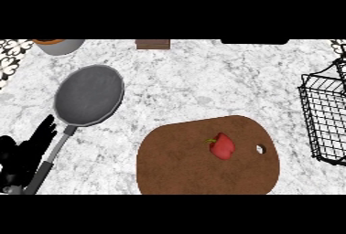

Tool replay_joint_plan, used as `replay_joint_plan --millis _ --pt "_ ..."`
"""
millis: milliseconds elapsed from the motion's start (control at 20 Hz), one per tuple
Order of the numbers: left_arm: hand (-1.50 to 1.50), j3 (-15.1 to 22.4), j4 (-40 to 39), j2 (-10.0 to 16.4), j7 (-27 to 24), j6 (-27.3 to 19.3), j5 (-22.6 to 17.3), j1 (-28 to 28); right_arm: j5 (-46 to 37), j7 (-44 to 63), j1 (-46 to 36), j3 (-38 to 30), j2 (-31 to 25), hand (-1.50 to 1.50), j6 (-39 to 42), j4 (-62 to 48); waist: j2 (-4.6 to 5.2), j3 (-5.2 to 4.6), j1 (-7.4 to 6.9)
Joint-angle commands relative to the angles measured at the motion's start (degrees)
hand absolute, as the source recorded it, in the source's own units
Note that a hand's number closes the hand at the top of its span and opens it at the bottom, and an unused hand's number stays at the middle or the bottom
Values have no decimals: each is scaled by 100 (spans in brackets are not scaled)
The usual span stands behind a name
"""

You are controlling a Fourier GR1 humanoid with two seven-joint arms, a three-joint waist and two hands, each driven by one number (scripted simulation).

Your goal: Pick the squash from the cutting board and place it in the tiered basket

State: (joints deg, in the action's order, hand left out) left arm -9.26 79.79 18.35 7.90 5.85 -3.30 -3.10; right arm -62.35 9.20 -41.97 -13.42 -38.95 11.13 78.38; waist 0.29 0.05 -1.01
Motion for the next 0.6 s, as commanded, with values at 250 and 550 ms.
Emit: replay_joint_plan --millis 250,550 --pt "0 -129 48 -40 163 67 -40 -51 -185 -1005 -325 194 -746 150 254 -718 -31 -7 61" --pt "0 -64 -52 -193 22 -20 103 34 -383 -672 -714 239 -555 150 525 -1793 -10 -10 19"
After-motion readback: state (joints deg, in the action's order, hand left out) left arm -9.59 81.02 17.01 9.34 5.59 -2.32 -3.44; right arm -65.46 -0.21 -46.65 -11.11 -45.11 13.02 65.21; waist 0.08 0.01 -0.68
